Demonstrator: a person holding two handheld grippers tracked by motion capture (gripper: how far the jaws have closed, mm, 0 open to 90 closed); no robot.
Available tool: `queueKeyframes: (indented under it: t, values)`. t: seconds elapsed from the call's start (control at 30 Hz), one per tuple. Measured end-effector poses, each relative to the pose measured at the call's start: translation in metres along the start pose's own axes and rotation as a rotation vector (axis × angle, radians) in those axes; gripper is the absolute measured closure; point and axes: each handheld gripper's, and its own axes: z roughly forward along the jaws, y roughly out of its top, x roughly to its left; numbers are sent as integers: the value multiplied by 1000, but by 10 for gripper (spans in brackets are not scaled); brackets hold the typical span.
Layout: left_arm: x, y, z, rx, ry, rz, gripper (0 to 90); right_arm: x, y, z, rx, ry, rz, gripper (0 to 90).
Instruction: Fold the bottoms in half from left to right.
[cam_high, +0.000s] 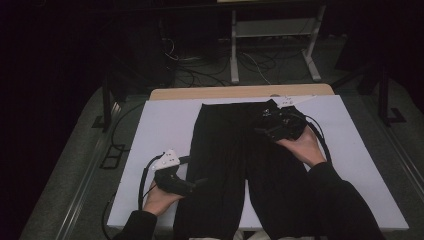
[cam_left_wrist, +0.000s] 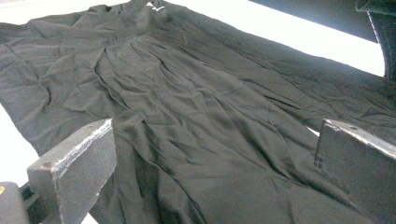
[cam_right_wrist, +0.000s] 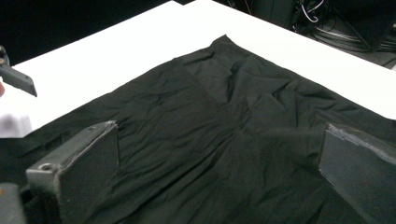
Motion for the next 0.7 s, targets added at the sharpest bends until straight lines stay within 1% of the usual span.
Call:
queueKeyframes:
  t: [0.07, 0.2, 0.5, 0.67, 0.7]
  values:
    - [0, 0, 0, -1, 0, -2, 0, 0, 6, 3, 1, 4, -4, 0]
    - [0, 0, 0, 0, -2, 0, 0, 0, 13, 9, 3, 11, -10, 0]
    - [0, 0, 0, -1, -4, 1, 0, 1, 22, 21, 22, 13, -26, 0]
    - [0, 0, 0, -1, -6, 0, 0, -1, 26, 25, 25, 13, -23, 0]
    - [0, 0, 0, -1, -6, 0, 0, -2, 29, 27, 22, 13, -23, 0]
